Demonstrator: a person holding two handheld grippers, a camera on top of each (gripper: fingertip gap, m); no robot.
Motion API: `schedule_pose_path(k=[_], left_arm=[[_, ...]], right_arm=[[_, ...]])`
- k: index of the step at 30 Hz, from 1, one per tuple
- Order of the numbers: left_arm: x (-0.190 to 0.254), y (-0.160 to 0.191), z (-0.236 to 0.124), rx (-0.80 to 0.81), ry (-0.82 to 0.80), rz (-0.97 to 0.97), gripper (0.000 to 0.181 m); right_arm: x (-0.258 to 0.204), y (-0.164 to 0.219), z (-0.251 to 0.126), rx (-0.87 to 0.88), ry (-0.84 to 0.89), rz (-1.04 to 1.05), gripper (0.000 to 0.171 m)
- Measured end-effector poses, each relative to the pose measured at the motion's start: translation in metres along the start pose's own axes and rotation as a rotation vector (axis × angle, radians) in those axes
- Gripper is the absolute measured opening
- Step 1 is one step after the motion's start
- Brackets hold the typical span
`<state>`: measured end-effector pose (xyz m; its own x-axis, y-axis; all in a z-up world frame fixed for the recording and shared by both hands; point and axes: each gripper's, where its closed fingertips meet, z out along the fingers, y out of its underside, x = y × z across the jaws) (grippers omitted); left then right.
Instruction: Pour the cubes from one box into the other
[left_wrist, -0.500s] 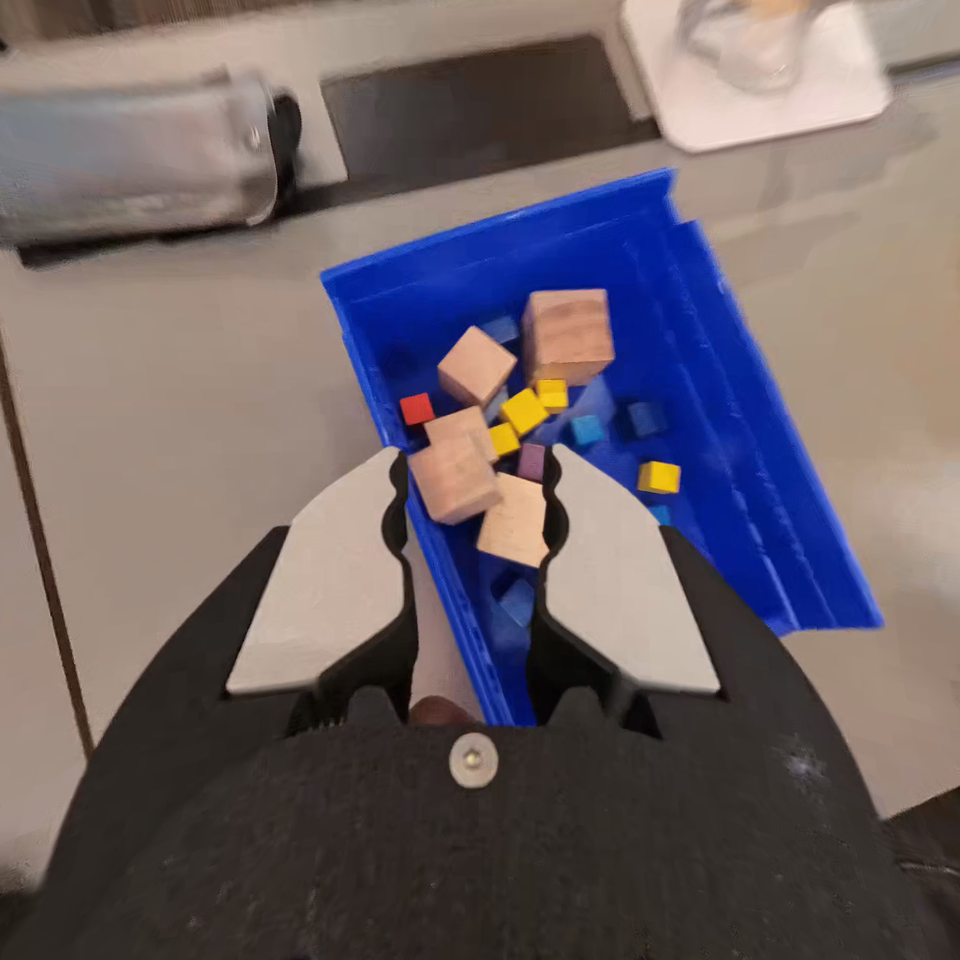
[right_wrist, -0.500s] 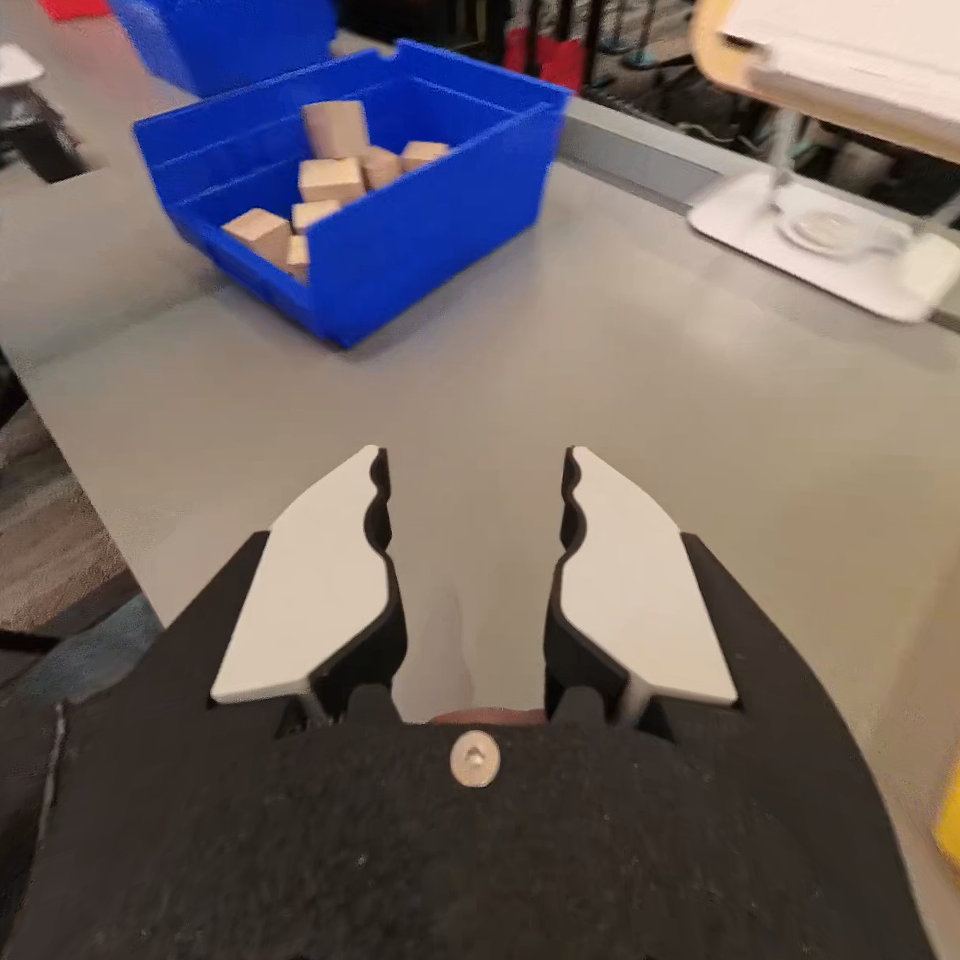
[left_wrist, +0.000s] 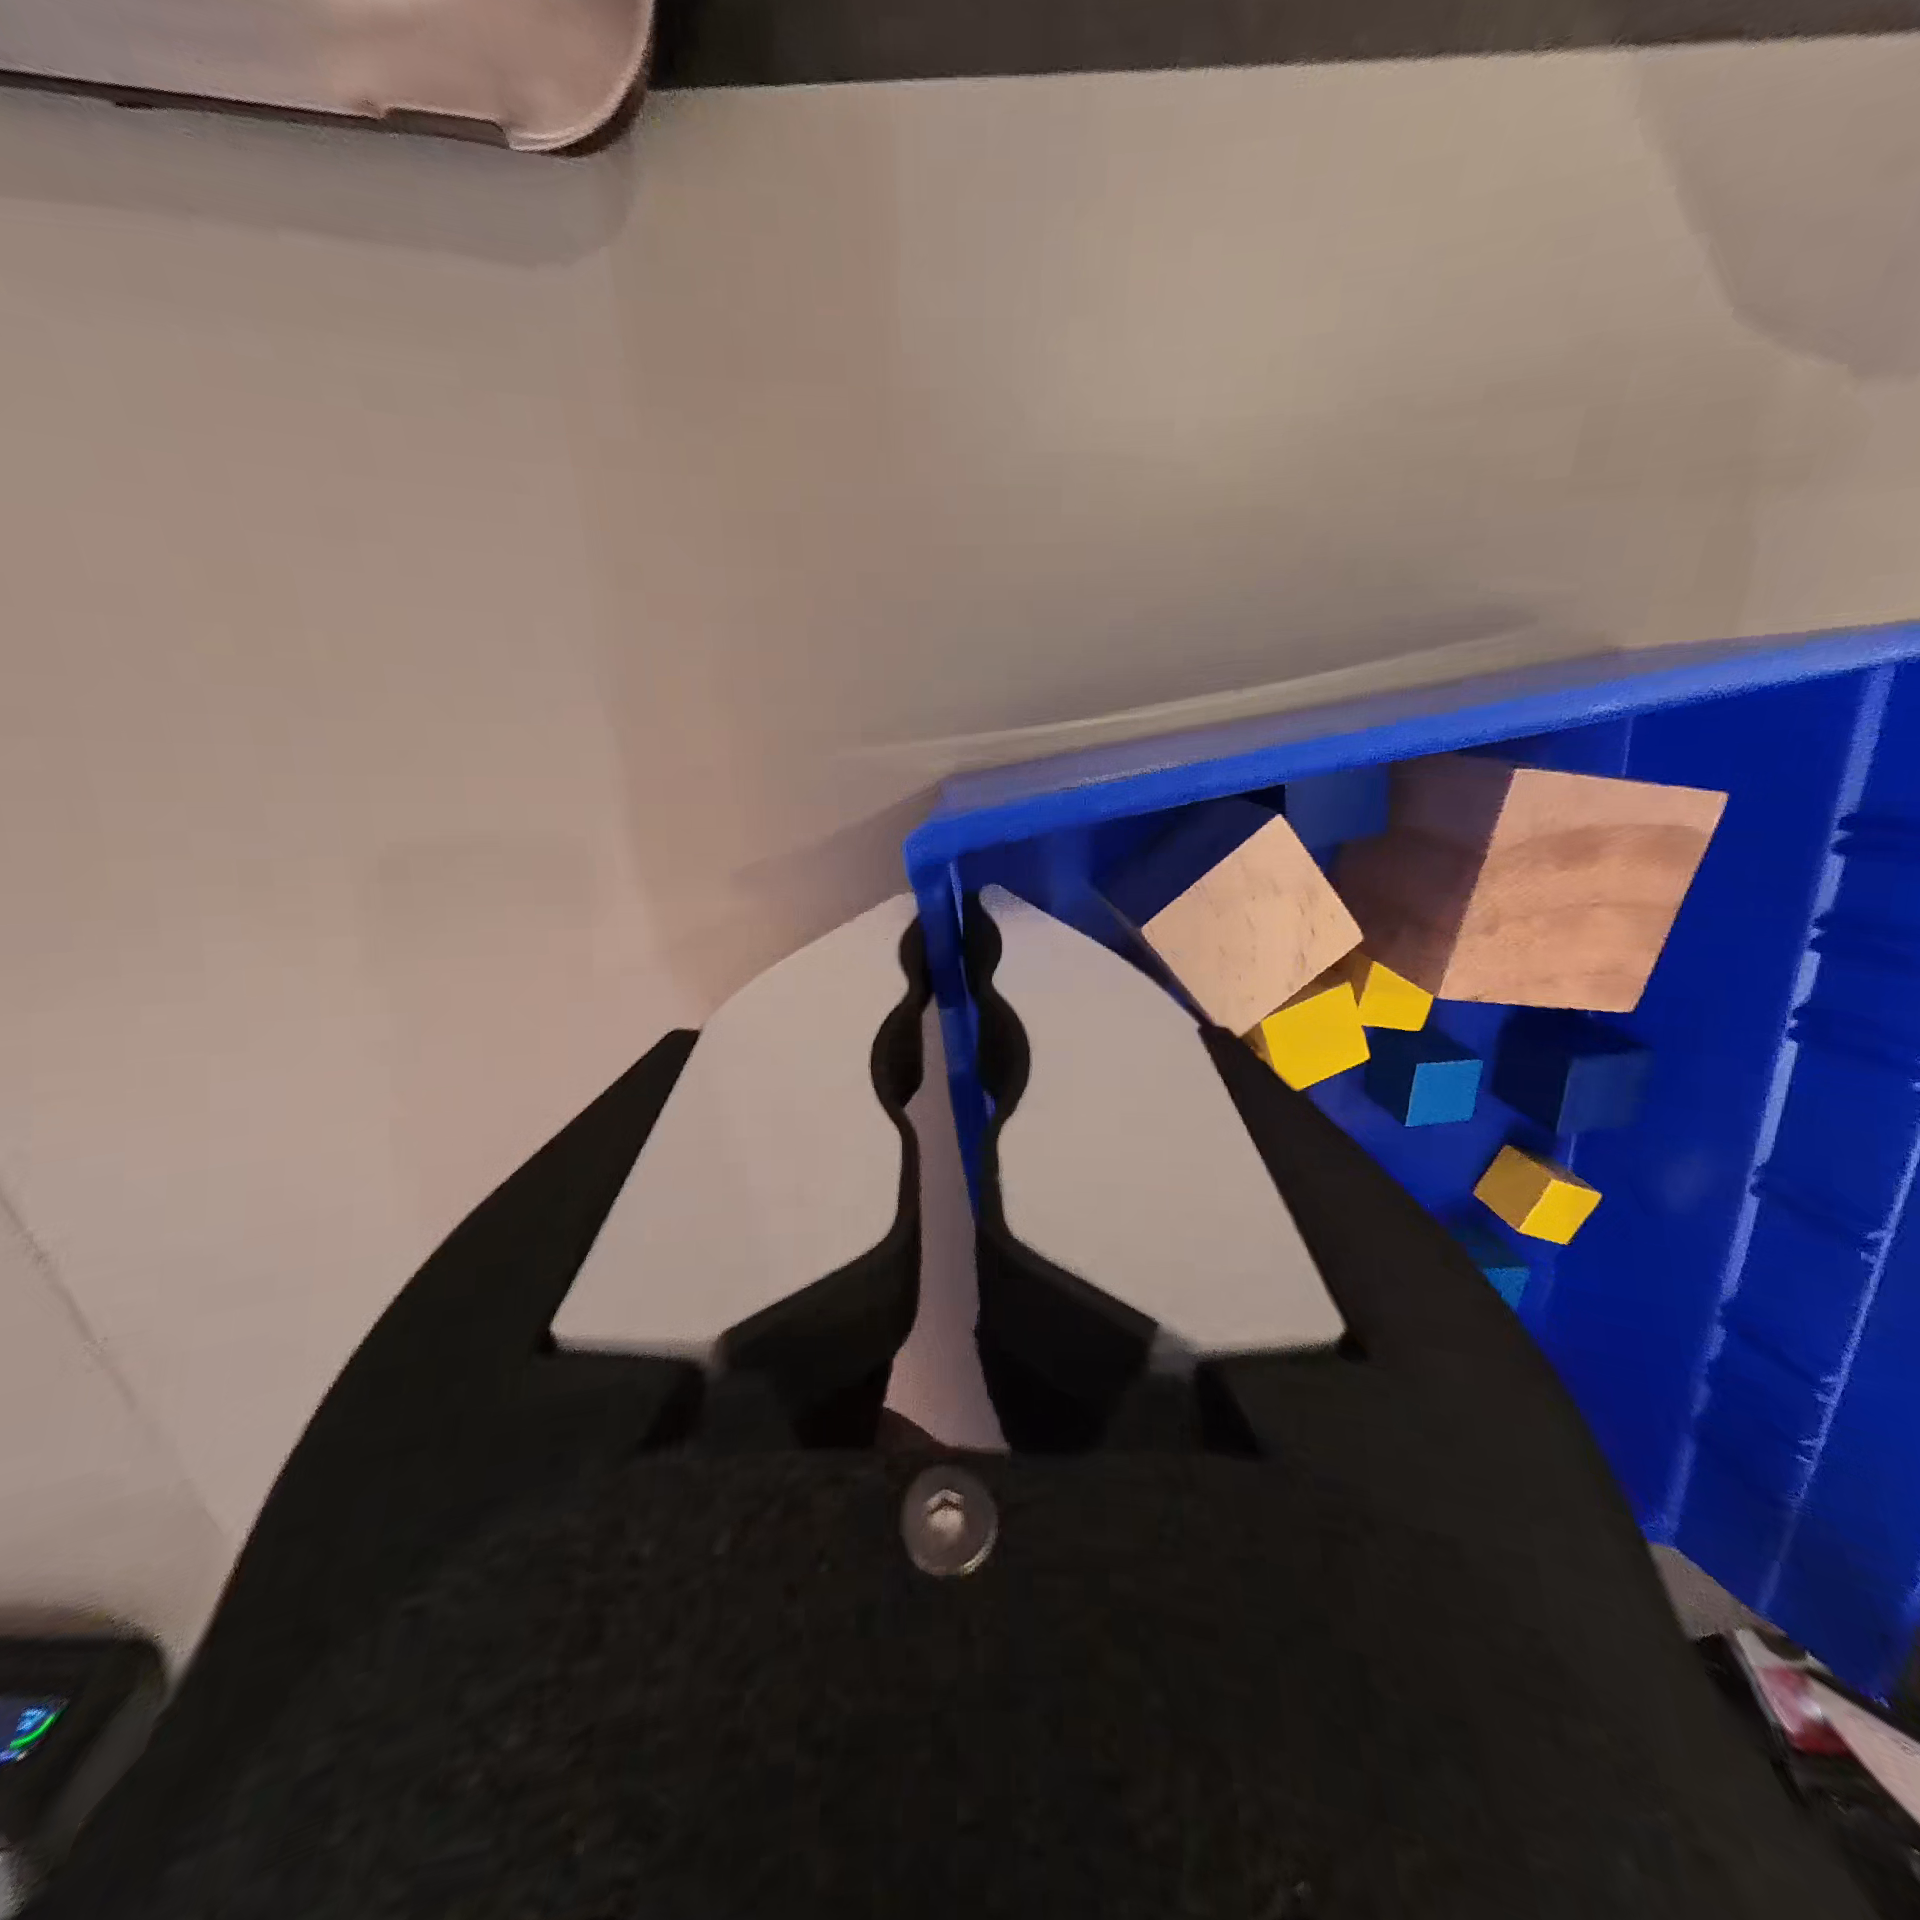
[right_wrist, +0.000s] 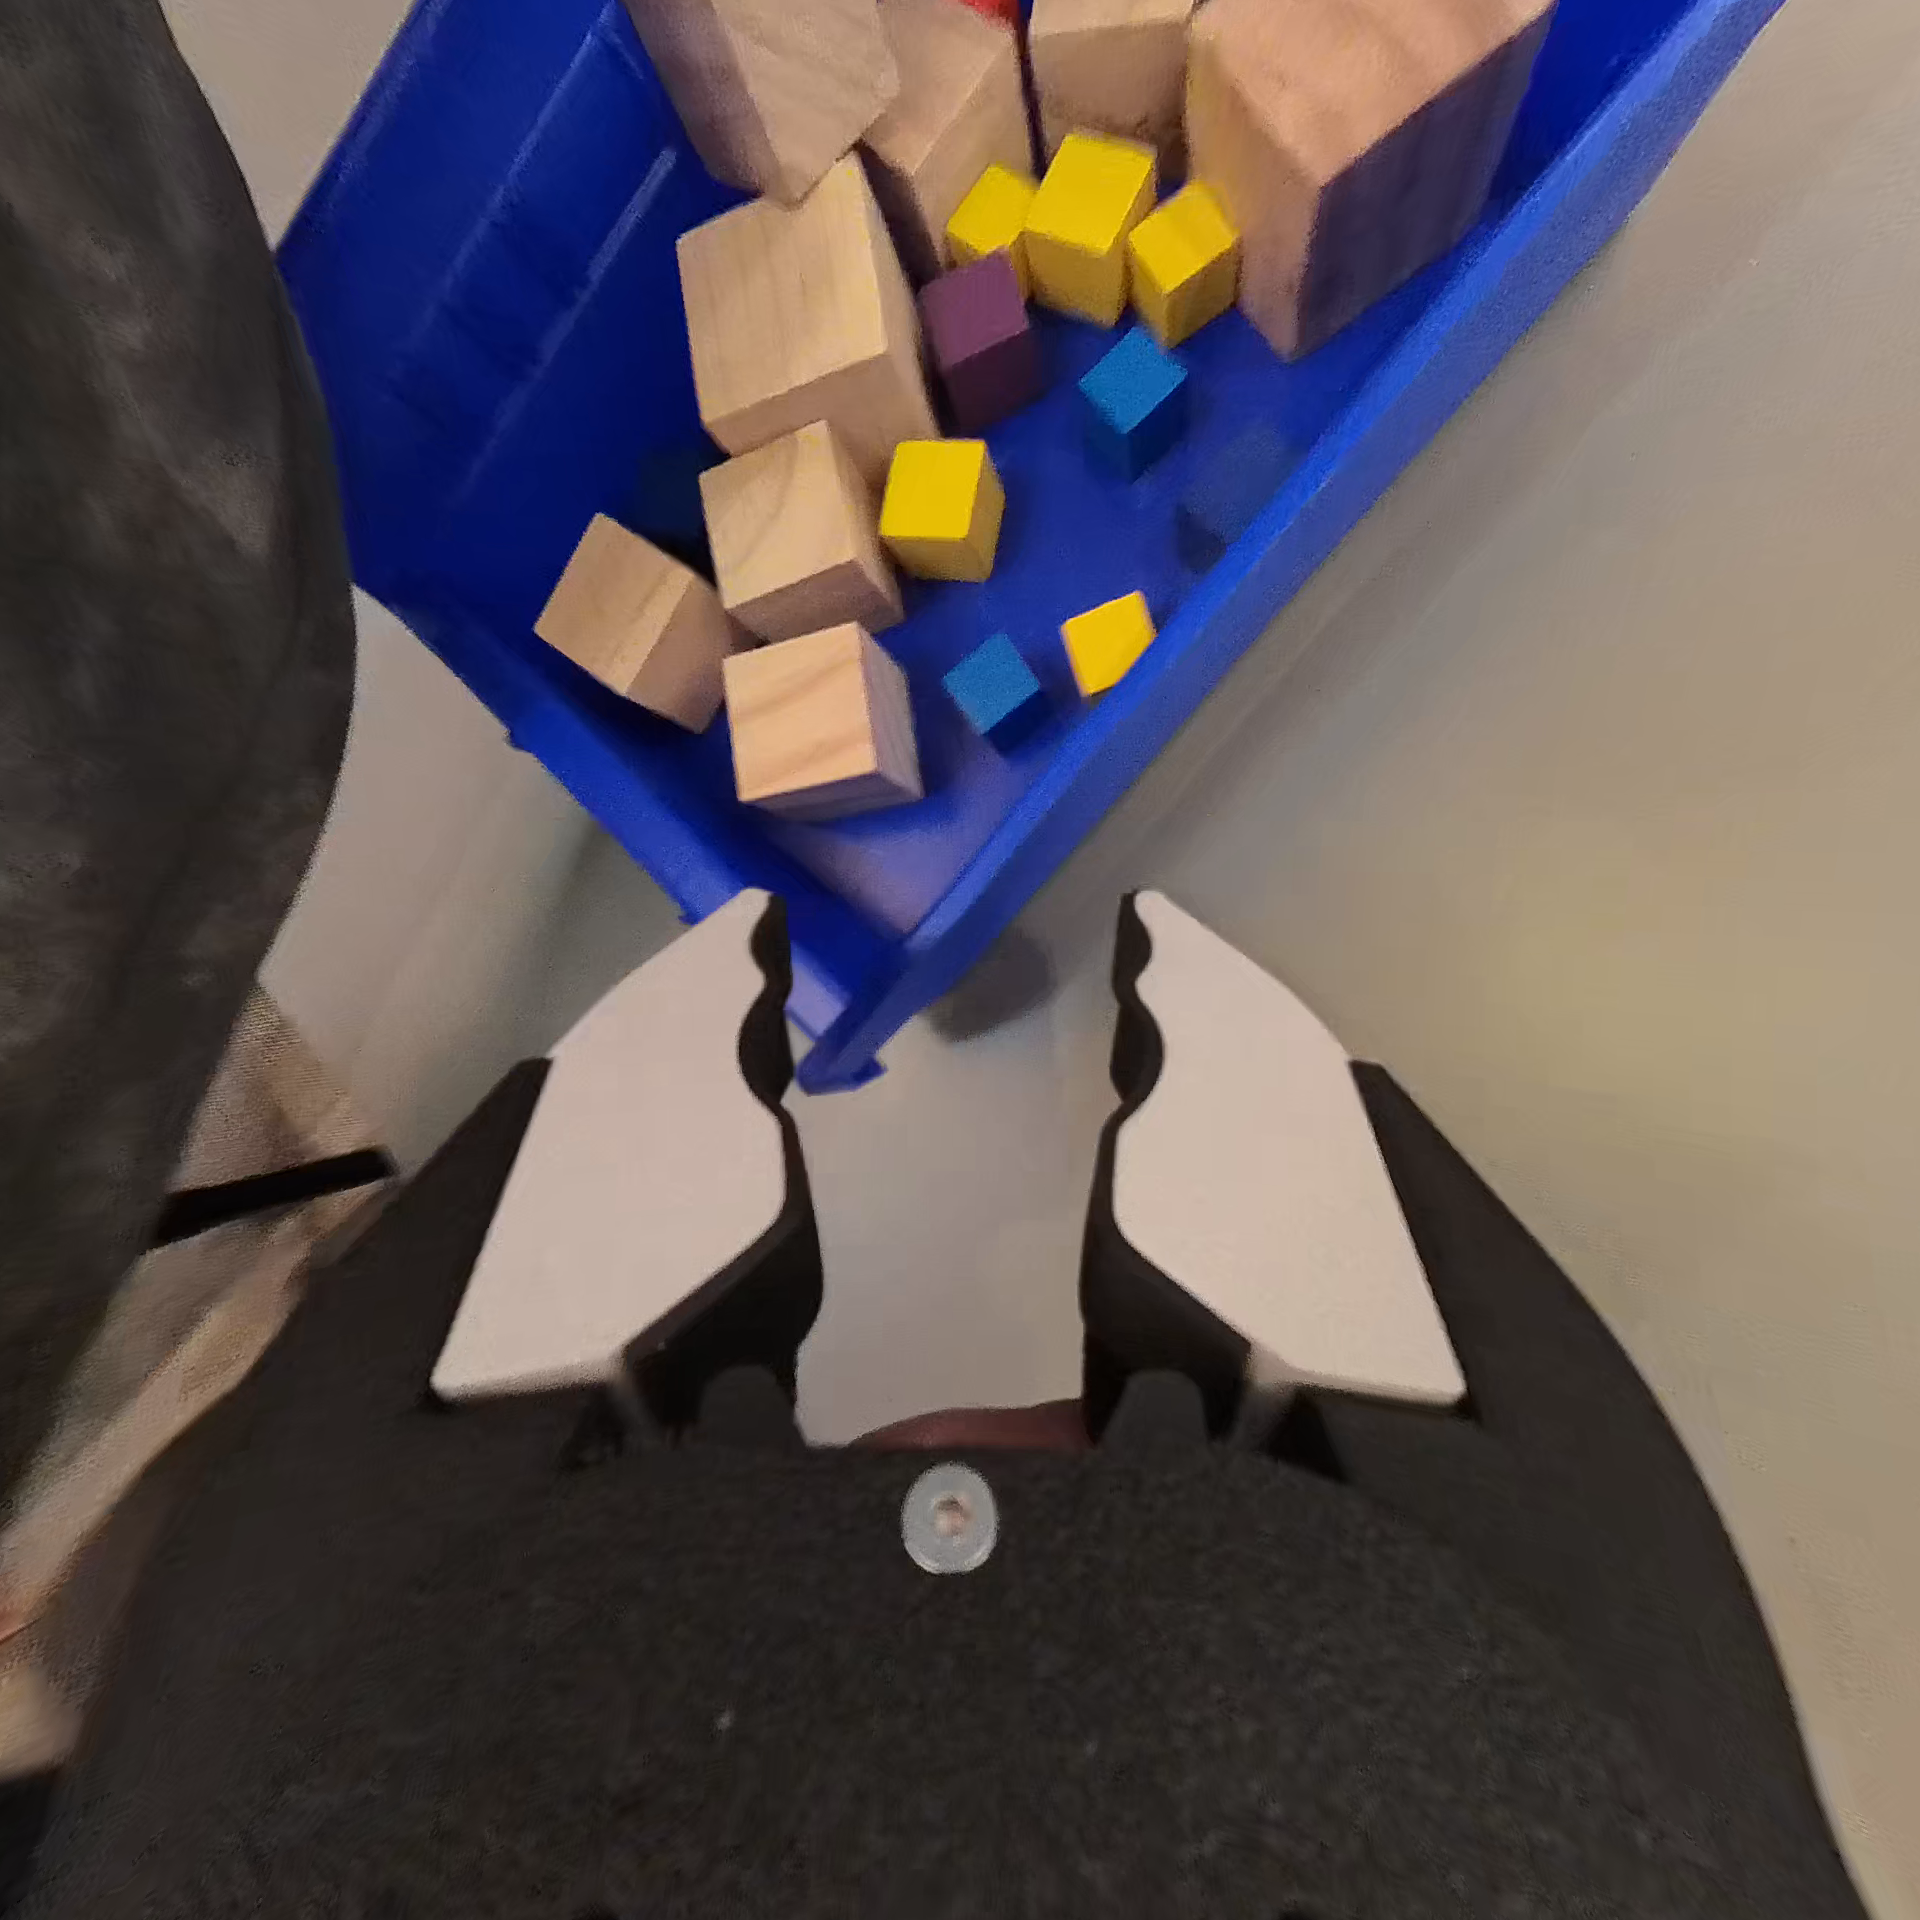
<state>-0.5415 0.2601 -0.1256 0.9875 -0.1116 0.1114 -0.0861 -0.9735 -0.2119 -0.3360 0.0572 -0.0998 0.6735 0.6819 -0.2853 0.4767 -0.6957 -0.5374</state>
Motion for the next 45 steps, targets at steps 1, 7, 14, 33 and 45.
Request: schedule_pose_path(k=[1,7,14,33,45], left_arm=[[0.000,0.000,0.001,-0.008,-0.003,-0.002,0.004],[0.000,0.005,-0.001,-0.050,-0.048,-0.008,0.005],[0.009,0.032,-0.006,-0.010,0.029,-0.100,0.005],[0.151,0.013,-0.029,0.079,-0.018,-0.068,0.007],[0.406,-0.072,-0.103,0.236,0.126,0.116,0.006]], right_arm=[[-0.008,0.005,0.004,-0.062,-0.056,0.044,0.057],[0.005,0.012,0.033,-0.287,0.090,0.029,0.053],[0.065,0.033,0.022,-0.453,0.239,0.075,0.008],[0.166,0.058,-0.101,-0.441,0.299,0.047,0.006],[0.277,0.109,-0.315,-0.290,0.505,0.248,0.006]])
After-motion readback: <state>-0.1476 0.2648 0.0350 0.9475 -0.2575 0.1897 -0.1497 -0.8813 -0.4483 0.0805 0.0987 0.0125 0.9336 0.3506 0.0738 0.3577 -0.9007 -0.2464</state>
